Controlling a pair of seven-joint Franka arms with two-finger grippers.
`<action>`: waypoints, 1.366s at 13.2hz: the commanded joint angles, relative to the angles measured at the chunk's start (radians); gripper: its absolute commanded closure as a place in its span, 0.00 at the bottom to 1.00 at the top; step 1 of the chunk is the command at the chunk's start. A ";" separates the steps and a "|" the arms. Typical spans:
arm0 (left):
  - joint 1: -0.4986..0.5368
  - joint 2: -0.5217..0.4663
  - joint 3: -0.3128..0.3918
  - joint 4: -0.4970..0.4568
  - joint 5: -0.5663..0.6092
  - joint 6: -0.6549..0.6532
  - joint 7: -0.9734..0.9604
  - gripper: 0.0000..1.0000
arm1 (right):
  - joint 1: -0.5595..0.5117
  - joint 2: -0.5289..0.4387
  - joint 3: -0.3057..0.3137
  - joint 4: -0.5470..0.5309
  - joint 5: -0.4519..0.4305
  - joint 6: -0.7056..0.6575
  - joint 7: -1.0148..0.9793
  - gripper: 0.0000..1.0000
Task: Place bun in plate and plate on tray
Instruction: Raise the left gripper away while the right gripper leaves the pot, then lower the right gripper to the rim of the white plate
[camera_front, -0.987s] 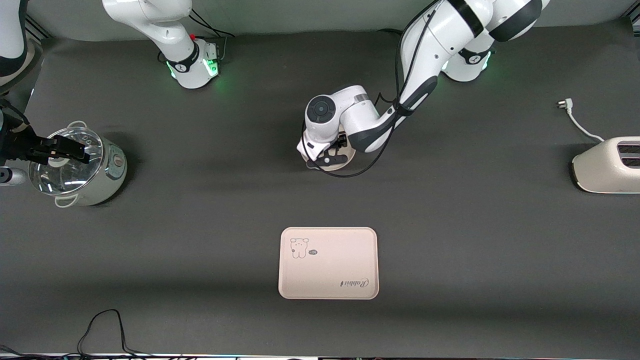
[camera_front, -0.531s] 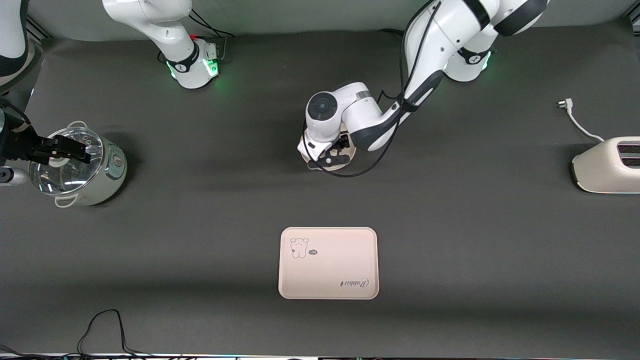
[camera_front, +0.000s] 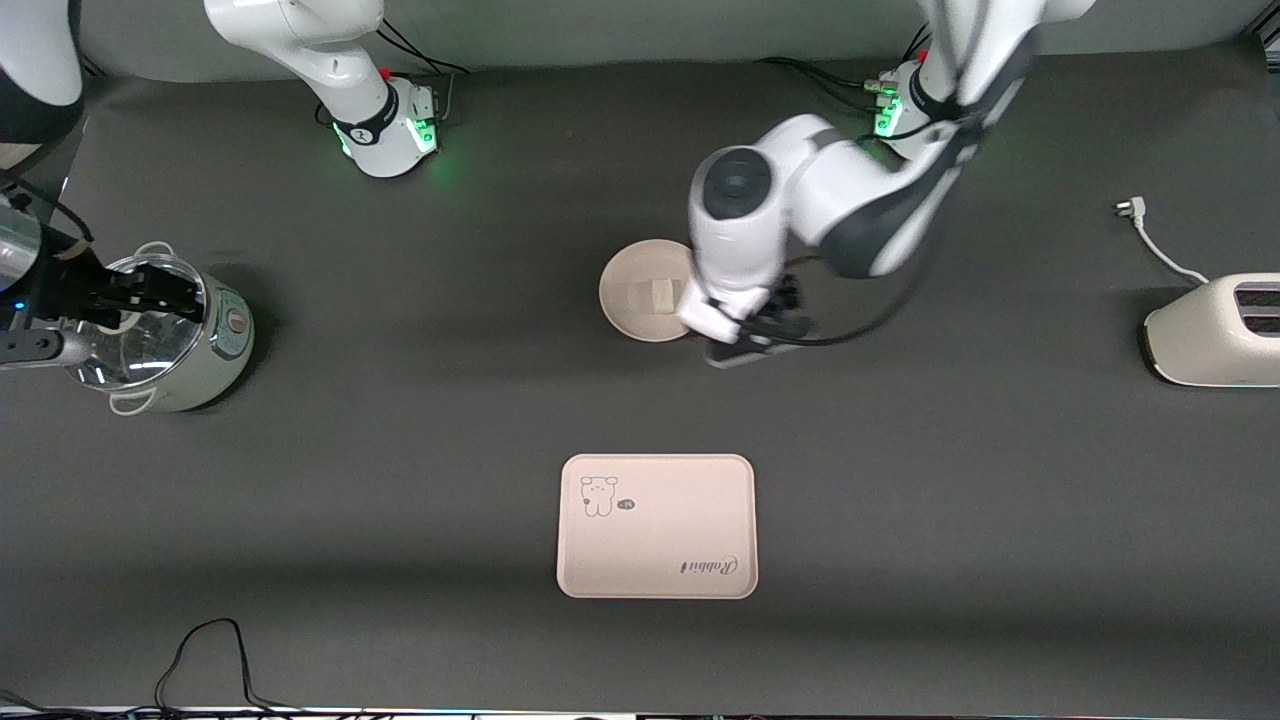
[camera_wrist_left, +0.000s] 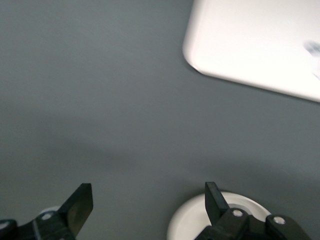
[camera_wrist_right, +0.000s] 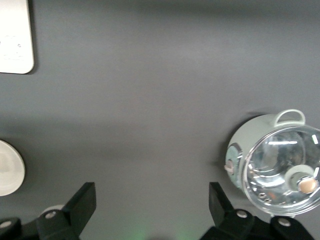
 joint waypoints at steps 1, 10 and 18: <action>0.180 -0.093 -0.012 0.009 -0.025 -0.144 0.215 0.00 | 0.111 -0.056 -0.005 -0.071 0.041 0.004 0.148 0.00; 0.519 -0.176 -0.006 0.191 -0.140 -0.359 0.672 0.00 | 0.548 -0.081 -0.005 -0.160 0.166 0.121 0.589 0.00; 0.214 -0.340 0.507 0.178 -0.293 -0.433 0.964 0.00 | 0.746 -0.175 0.001 -0.380 0.164 0.342 0.762 0.00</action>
